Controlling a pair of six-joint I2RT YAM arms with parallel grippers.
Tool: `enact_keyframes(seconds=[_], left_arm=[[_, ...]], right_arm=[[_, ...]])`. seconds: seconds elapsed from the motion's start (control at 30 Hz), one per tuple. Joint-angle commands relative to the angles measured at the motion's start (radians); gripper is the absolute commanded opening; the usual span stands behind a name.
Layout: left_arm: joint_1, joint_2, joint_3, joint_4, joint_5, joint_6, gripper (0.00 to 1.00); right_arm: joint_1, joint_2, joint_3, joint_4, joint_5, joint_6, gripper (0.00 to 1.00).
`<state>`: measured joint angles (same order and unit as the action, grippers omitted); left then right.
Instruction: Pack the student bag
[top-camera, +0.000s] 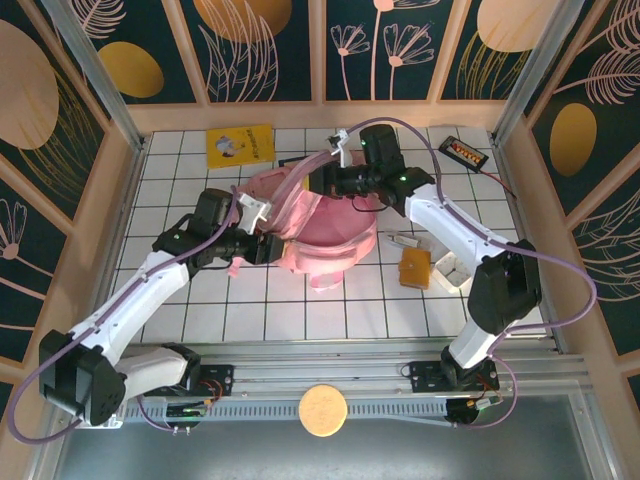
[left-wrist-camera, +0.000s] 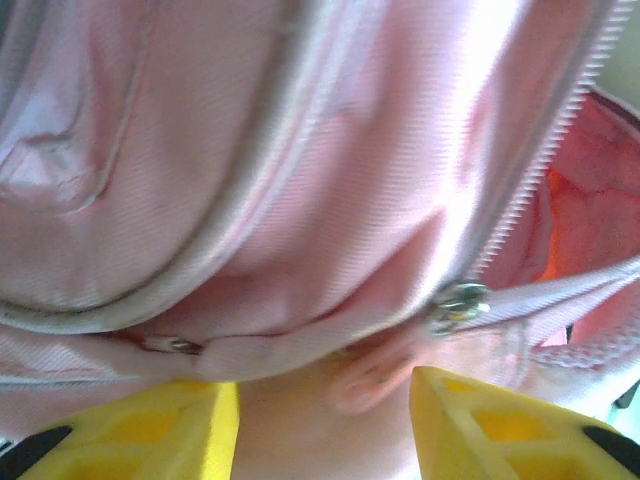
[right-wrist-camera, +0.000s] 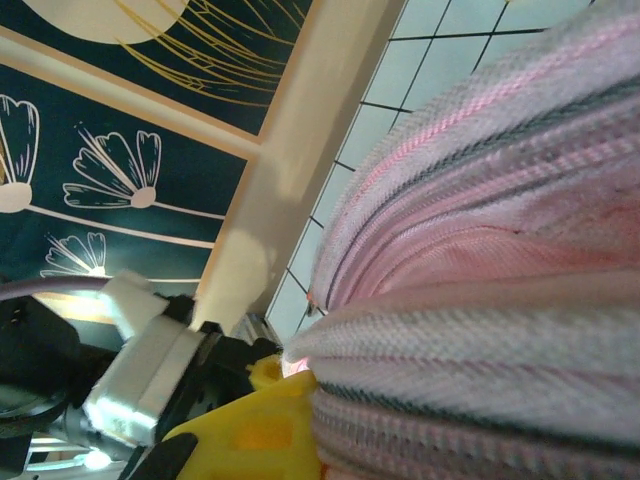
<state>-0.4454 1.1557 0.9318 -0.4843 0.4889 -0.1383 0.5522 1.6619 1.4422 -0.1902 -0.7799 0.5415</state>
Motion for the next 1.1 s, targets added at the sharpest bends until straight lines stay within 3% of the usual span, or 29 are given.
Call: enact_keyframes(seconds=[0.0,0.17,0.47,0.6,0.73,0.87,1.07], left_arm=[[-0.009,-0.033,0.000,0.024,0.022,0.118,0.47],[-0.018,-0.041,-0.005,0.111,0.027,0.094,0.49],[-0.022,0.043,0.035,0.029,0.011,0.201,0.47],[-0.022,0.069,0.035,0.026,0.023,0.214,0.35],[-0.023,0.092,0.057,0.018,-0.011,0.205,0.02],[-0.023,0.094,0.070,-0.018,-0.075,0.201,0.00],[0.002,0.084,0.081,-0.120,-0.263,0.164,0.00]], right_arm=[[0.009,0.001,0.069,0.120,-0.041,0.022,0.00],[0.022,0.006,0.083,0.111,-0.030,0.022,0.00],[0.029,0.011,0.098,0.117,-0.013,0.035,0.00],[0.031,0.010,0.100,0.118,-0.005,0.038,0.00],[0.034,0.010,0.100,0.117,0.001,0.040,0.00],[0.034,0.006,0.092,0.107,0.006,0.032,0.00],[0.016,-0.013,0.068,0.090,0.021,0.019,0.00]])
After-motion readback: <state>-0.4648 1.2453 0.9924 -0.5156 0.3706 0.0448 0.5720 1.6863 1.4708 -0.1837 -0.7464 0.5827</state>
